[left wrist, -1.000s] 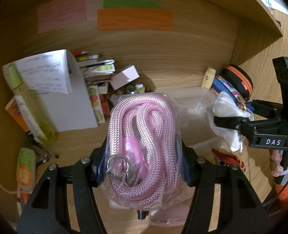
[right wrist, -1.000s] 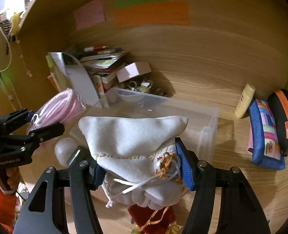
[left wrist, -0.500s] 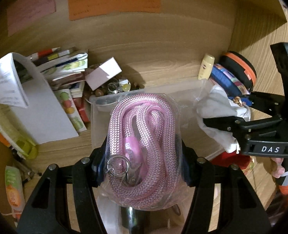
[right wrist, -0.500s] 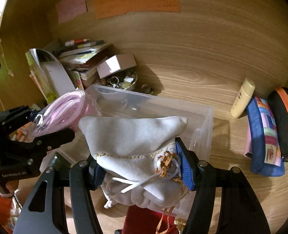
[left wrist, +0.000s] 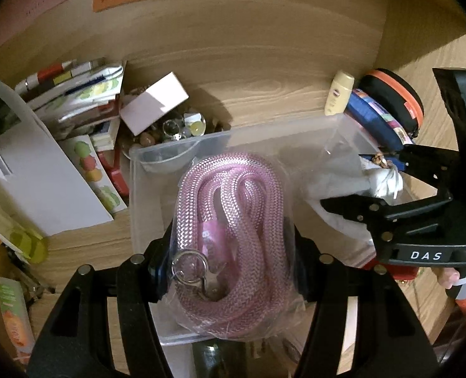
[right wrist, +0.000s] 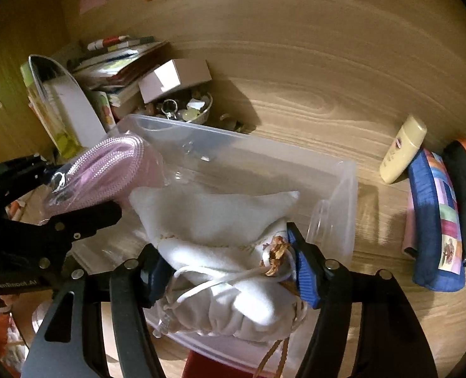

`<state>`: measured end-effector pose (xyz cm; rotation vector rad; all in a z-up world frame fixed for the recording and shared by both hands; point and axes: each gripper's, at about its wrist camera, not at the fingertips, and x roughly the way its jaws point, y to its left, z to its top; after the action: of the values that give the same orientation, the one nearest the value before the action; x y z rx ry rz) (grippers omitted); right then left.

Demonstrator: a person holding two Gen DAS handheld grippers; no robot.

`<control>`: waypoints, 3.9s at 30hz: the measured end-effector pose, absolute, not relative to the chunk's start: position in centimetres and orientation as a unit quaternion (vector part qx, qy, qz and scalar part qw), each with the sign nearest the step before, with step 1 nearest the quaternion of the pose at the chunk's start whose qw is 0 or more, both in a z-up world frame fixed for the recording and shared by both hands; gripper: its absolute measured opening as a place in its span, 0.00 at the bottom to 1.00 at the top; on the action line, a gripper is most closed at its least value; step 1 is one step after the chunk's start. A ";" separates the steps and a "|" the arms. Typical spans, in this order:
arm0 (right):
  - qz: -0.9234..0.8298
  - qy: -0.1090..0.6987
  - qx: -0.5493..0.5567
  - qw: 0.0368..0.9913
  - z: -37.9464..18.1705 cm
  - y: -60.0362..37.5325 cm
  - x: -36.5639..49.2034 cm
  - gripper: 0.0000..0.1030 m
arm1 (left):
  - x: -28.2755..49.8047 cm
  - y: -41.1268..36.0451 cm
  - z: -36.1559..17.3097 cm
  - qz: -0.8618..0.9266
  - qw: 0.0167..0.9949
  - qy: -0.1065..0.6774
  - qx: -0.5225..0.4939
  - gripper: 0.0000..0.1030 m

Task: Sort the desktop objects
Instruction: 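Open both tools to drop the pouch and rope into the clear box, then move the right tool to the gold bead ornament while the left tool approaches the white tape roll, then grasp the gold bead ornament with the right tool while the left tool grasps the white tape roll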

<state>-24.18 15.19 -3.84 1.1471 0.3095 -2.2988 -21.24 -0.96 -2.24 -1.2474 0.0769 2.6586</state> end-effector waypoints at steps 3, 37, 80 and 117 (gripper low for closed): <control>-0.851 0.138 0.433 0.263 -4.8 14.9 -24.4 0.63 | -21.5 -1.3 -2.4 0.896 0.108 0.017 -0.430 0.59; -0.907 0.129 0.336 0.219 2.1 19.6 -16.7 0.93 | -12.3 -4.6 4.6 0.936 0.070 -0.005 -0.344 0.93; -0.869 0.009 0.443 0.219 -8.0 24.0 -14.1 0.47 | -8.5 -9.4 -6.1 0.903 0.025 -0.048 -0.427 0.72; -0.879 0.041 0.425 0.210 -7.1 23.9 -14.2 0.28 | -12.6 -7.5 -7.0 0.910 0.027 -0.018 -0.414 0.29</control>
<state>-14.18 23.87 -7.09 1.1825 0.1136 -2.4452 -12.59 -7.49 -7.02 -1.2787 -0.0562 2.8099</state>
